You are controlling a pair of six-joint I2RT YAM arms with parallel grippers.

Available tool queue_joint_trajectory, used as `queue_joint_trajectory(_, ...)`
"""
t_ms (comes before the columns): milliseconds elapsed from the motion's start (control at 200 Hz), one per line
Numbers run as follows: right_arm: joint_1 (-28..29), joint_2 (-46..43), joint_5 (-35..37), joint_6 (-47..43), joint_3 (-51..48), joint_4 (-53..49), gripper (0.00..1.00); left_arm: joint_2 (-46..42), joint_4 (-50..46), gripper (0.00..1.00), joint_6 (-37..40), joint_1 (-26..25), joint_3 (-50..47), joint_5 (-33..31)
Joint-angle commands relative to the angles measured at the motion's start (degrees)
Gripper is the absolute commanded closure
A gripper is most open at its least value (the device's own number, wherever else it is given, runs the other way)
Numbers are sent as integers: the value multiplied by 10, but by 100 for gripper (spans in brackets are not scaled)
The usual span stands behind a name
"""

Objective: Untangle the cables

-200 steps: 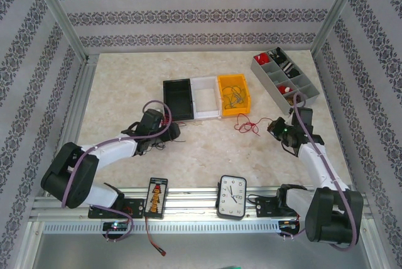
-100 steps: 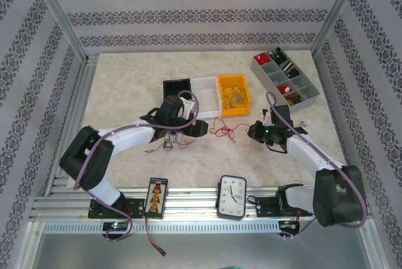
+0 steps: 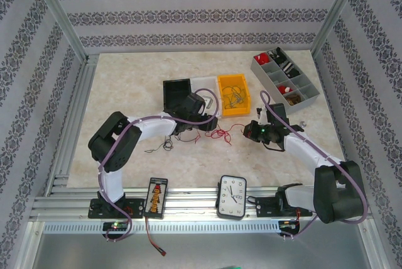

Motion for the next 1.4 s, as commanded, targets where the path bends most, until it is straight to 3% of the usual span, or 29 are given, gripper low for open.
queue_joint_trajectory(0,7,3,-8,-11,15,4,100,16,-14,57,2,-5,12,-5)
queue_joint_trajectory(175,7,3,-3,-9,20,5,100,36,-24,74,-8,-5,22,11)
queue_joint_trajectory(320,2,-1,17,-2,22,-3,100,24,-35,100,-18,-5,10,-13)
queue_joint_trajectory(570,-83,-12,88,36,7,-43,100,-87,-96,100,-117,20,-87,-201)
queue_joint_trajectory(904,-169,-26,155,47,0,-87,100,-224,-165,100,-241,100,-229,-298)
queue_joint_trajectory(1019,-180,-25,143,47,-6,-80,100,-240,-129,100,-228,107,-250,-276)
queue_joint_trajectory(1099,-175,-23,97,43,-10,-54,100,-239,-83,100,-198,106,-253,-232)
queue_joint_trajectory(1214,-116,-34,52,16,-5,-19,100,-238,12,100,-155,106,-266,-139)
queue_joint_trajectory(1279,-57,-46,35,-14,7,-3,93,-238,51,100,-135,104,-267,-86)
queue_joint_trajectory(1394,59,-44,10,-60,37,11,71,-234,72,100,-110,100,-259,-19)
